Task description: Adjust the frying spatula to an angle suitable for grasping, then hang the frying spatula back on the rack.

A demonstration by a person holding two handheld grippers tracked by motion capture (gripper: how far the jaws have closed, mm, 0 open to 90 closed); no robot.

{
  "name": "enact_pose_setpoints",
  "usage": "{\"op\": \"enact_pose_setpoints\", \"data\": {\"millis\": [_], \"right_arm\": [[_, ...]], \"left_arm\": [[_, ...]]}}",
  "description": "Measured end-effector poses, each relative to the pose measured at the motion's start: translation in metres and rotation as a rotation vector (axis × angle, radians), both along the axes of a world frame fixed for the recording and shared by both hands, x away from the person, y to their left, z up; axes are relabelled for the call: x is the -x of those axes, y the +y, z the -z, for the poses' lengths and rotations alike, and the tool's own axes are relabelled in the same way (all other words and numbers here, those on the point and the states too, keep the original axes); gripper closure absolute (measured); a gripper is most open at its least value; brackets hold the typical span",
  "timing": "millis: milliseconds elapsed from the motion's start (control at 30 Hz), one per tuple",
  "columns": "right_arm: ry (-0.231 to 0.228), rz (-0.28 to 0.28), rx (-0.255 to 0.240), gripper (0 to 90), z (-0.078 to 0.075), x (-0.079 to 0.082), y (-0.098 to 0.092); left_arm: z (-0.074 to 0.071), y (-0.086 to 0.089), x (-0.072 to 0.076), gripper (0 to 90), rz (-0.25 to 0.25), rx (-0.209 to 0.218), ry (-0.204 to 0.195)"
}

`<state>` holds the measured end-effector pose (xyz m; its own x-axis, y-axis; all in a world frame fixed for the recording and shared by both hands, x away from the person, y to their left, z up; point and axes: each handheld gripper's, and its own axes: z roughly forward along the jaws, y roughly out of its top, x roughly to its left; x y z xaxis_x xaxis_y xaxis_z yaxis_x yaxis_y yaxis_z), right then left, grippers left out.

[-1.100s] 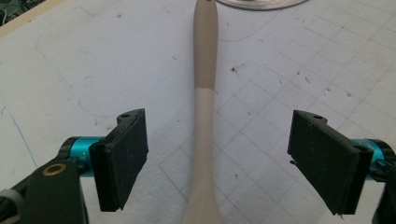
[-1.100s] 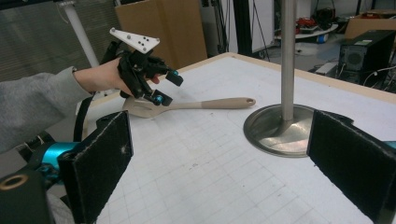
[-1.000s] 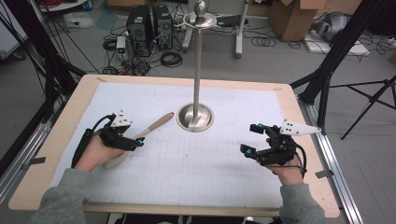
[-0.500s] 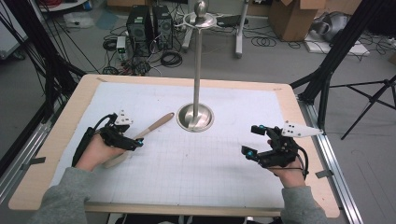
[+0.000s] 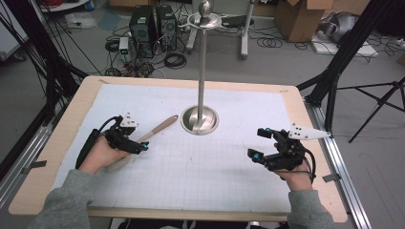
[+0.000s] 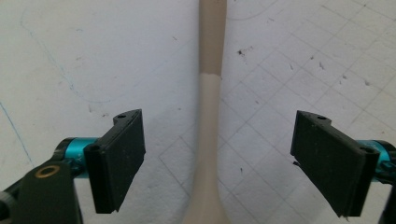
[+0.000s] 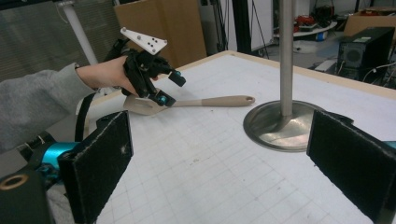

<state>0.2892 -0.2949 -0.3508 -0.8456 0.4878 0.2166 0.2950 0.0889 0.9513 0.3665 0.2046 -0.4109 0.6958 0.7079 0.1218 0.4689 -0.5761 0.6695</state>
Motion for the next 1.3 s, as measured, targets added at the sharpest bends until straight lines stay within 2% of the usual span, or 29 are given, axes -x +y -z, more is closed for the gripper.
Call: {"op": "enact_pose_setpoints", "data": {"millis": [300, 500, 700, 933, 1200, 1300], "right_arm": [[-0.006, -0.001, -0.001, 6.0, 0.0, 0.005, -0.001], [0.009, -0.006, 0.013, 6.0, 0.002, 0.003, 0.0], [0.004, -0.006, 0.004, 6.0, 0.001, 0.007, -0.002], [0.007, -0.006, 0.009, 6.0, 0.001, 0.007, -0.003], [0.007, -0.01, 0.009, 6.0, 0.001, 0.009, -0.003], [0.002, -0.013, 0.015, 6.0, 0.001, 0.008, -0.002]], "left_arm": [[0.005, -0.001, -0.002, 20.9, -0.002, -0.022, 0.038], [0.006, 0.001, -0.006, 22.5, -0.018, -0.018, 0.039], [0.007, 0.001, -0.006, 26.1, -0.022, -0.027, 0.047], [0.011, -0.001, -0.008, 30.5, -0.023, -0.07, 0.058], [0.012, -0.001, -0.009, 37.8, -0.01, -0.07, 0.062], [0.012, -0.002, -0.009, 46.2, -0.004, -0.07, 0.067]]}}
